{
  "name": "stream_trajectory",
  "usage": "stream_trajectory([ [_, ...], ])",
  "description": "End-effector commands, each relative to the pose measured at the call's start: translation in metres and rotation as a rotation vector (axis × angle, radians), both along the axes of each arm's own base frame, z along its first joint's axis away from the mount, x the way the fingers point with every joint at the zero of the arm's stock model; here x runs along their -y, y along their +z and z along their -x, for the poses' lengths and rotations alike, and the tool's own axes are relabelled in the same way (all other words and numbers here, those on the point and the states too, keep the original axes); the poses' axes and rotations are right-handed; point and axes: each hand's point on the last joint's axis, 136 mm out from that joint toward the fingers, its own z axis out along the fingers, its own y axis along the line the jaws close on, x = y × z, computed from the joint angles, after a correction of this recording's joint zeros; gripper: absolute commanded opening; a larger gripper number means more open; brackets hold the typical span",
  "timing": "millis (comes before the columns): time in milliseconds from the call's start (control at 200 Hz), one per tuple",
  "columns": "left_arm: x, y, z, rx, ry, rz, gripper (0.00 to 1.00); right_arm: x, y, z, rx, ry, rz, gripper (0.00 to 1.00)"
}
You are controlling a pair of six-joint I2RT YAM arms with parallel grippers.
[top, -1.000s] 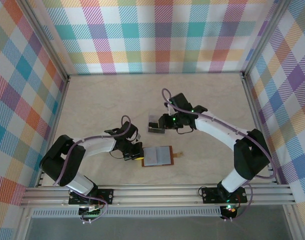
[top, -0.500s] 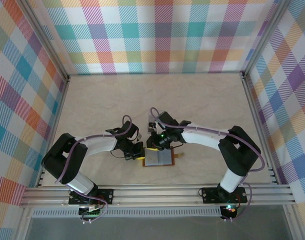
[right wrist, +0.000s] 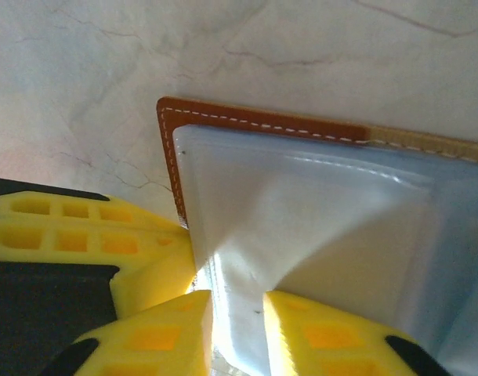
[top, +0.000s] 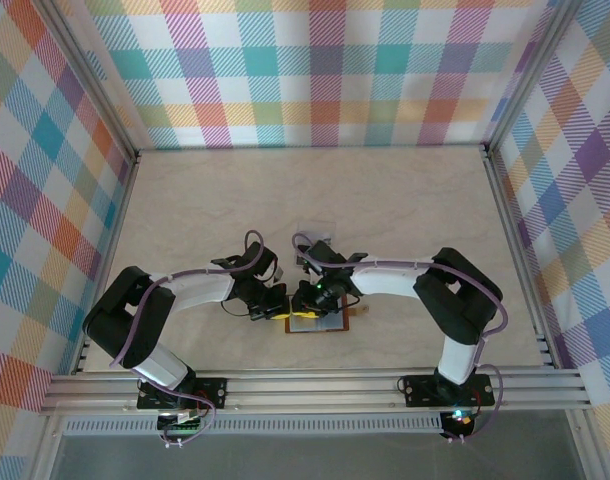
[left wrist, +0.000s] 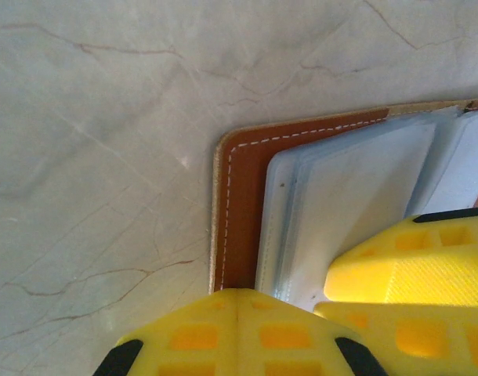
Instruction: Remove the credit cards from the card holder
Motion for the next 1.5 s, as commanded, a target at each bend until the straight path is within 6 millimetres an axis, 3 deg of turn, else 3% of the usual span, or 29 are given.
stream_trajectory([
  [0,-0.006,-0.009,0.01,-0.037,-0.002,-0.039,0.03,0.032,-0.011,0.004,0.034,-0.002,0.196,0.32],
  [200,-0.007,-0.01,0.011,-0.044,-0.005,-0.046,0.03,0.048,-0.005,0.005,0.084,0.032,0.308,0.37],
  [570,-0.007,-0.008,0.01,-0.041,-0.005,-0.049,0.03,0.056,0.005,0.003,0.15,0.096,0.44,0.62],
  [790,-0.007,-0.008,0.008,-0.037,-0.003,-0.053,0.04,0.065,0.008,0.001,0.169,0.097,0.49,0.63],
  [1285,-0.004,0.015,0.002,0.008,-0.006,-0.041,0.04,0.114,0.015,0.002,0.194,0.035,0.605,0.64],
  [1495,0.007,0.026,0.0,0.03,-0.024,-0.041,0.04,0.112,0.024,0.0,0.205,0.014,0.54,0.62],
])
